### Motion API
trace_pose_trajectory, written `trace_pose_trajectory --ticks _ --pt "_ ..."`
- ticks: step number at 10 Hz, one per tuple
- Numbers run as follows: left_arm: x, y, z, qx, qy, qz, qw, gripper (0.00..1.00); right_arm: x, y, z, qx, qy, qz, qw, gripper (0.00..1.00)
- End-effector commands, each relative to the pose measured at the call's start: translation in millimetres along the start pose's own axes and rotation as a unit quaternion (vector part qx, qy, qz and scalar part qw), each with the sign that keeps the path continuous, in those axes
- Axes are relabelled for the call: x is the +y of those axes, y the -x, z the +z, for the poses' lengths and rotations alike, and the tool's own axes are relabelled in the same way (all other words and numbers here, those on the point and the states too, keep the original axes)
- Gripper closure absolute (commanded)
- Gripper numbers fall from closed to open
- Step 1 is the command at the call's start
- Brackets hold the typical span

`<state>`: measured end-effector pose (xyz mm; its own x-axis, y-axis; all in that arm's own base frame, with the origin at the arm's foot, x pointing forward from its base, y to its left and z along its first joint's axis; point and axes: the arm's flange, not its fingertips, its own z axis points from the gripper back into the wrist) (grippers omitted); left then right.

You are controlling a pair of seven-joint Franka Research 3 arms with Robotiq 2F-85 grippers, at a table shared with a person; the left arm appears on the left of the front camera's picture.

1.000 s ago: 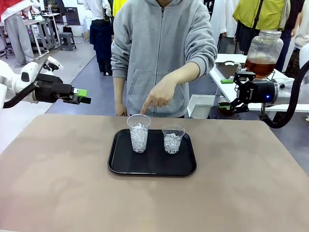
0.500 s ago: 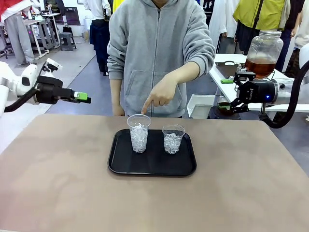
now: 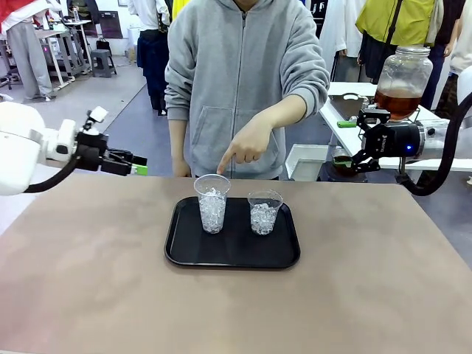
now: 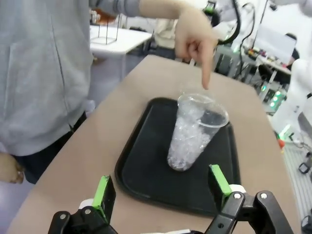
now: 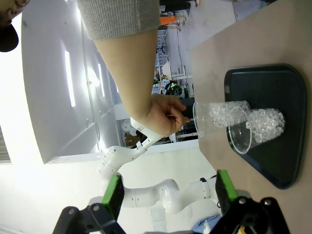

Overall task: Pour the drink into the iced cup.
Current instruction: Pick up the iced cup indicated by the human and present it to them.

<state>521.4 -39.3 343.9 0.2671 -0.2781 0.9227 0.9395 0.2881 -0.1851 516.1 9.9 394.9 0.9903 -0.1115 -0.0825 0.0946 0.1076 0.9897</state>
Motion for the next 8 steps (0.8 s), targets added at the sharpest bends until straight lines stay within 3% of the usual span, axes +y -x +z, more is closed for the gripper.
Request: trace_pose_trajectory --ticks 1,3,8 --pt "-13 -9 -22 0.035 -0.004 -0.001 0.999 0.00 1 0 0 -0.001 0.000 0.002 1.000 0.00" --pt "-16 -11 -40 0.045 0.046 -0.015 0.998 0.00 1 0 0 -0.001 0.000 0.002 1.000 0.00" --pt "-22 -12 -57 0.077 0.097 -0.053 0.991 0.00 1 0 0 -0.001 0.000 0.002 1.000 0.00"
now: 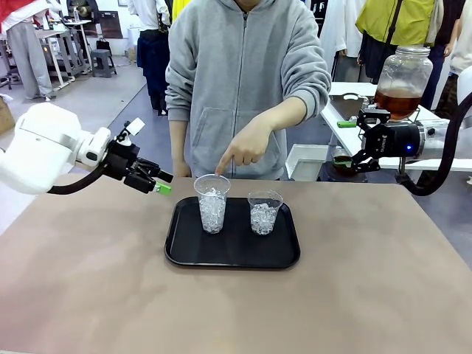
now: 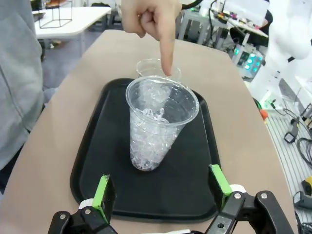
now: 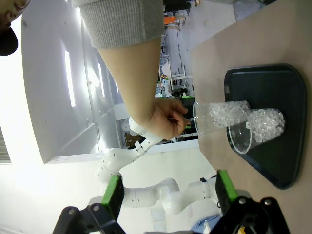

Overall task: Pour the drink into the iced cup.
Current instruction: Pick up the iced cup indicated by the human and present it to them.

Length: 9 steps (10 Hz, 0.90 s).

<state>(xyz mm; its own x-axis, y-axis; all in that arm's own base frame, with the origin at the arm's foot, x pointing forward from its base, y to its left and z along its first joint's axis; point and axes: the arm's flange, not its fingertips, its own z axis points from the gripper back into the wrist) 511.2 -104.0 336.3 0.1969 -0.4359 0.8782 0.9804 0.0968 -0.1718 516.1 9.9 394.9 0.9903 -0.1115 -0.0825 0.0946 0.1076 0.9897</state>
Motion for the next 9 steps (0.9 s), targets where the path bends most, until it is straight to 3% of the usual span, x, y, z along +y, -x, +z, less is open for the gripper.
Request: trace_pose_trajectory --ticks 1,5,9 --pt "0 1 0 -0.006 -0.006 0.006 1.000 0.00 1 0 0 -0.001 0.000 0.002 1.000 0.00" --pt "0 0 1 0.000 -0.001 0.001 1.000 0.00 1 0 0 -0.001 0.000 0.002 1.000 0.00" --pt "7 10 -27 -0.009 -0.035 -0.049 0.998 0.00 1 0 0 -0.001 0.000 0.002 1.000 0.00"
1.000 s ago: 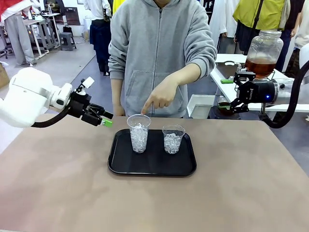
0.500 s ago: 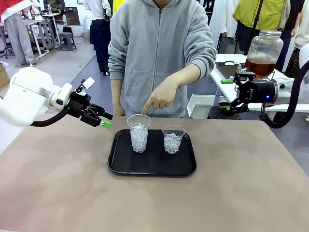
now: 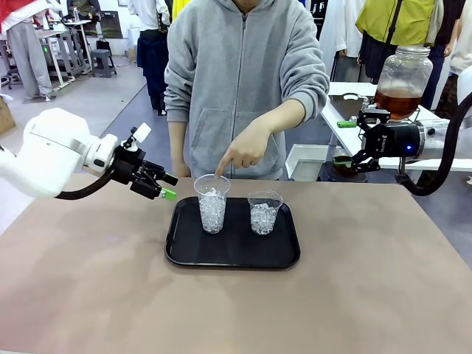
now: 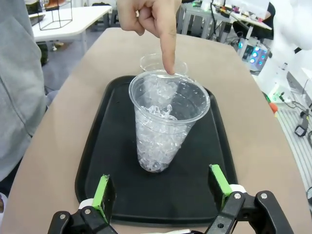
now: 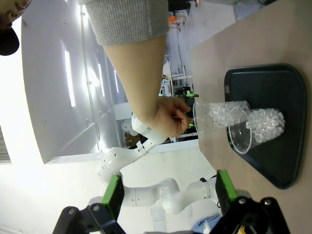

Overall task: Pour the drink into the iced cup.
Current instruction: Pick up the iced cup indicated by the human and present it to them.

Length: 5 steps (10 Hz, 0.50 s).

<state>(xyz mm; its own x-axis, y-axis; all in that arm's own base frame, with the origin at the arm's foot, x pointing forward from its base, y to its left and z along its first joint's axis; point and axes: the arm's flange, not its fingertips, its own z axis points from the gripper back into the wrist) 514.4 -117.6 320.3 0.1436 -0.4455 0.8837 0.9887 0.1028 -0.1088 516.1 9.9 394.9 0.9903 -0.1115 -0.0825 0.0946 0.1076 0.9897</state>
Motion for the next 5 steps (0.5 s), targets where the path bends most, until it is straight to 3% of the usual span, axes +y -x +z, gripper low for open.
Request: trace_pose_trajectory --ticks 1,5 --pt "3 5 -11 -0.018 -0.024 -0.029 0.999 0.00 1 0 0 -0.001 0.000 0.002 1.000 0.00" --pt "3 16 -20 -0.042 -0.015 -0.055 0.998 0.00 1 0 0 -0.001 0.000 0.002 1.000 0.00"
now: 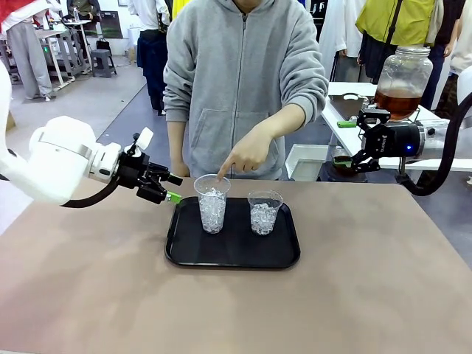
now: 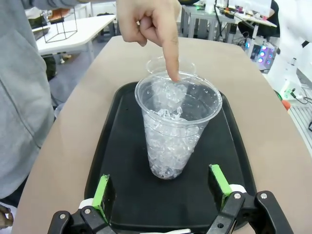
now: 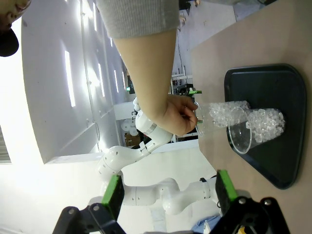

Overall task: Pour the drink into the iced cup.
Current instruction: Pick up the iced cup indicated by the human and present it to them.

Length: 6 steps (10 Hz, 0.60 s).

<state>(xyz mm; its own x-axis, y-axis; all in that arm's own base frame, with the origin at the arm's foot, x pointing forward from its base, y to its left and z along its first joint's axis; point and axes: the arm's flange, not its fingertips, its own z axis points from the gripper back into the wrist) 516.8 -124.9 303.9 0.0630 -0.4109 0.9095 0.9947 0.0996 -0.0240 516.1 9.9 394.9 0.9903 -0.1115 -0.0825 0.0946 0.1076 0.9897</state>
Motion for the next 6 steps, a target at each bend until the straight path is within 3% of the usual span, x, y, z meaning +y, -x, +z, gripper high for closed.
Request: trace_pose_trajectory --ticks 1,6 --pt "-1 6 -9 -0.025 0.013 -0.015 0.999 0.00 1 0 0 -0.001 0.000 0.002 1.000 0.00" --pt "0 5 -23 -0.050 0.049 -0.011 0.997 0.00 1 0 0 -0.001 0.000 0.002 1.000 0.00"
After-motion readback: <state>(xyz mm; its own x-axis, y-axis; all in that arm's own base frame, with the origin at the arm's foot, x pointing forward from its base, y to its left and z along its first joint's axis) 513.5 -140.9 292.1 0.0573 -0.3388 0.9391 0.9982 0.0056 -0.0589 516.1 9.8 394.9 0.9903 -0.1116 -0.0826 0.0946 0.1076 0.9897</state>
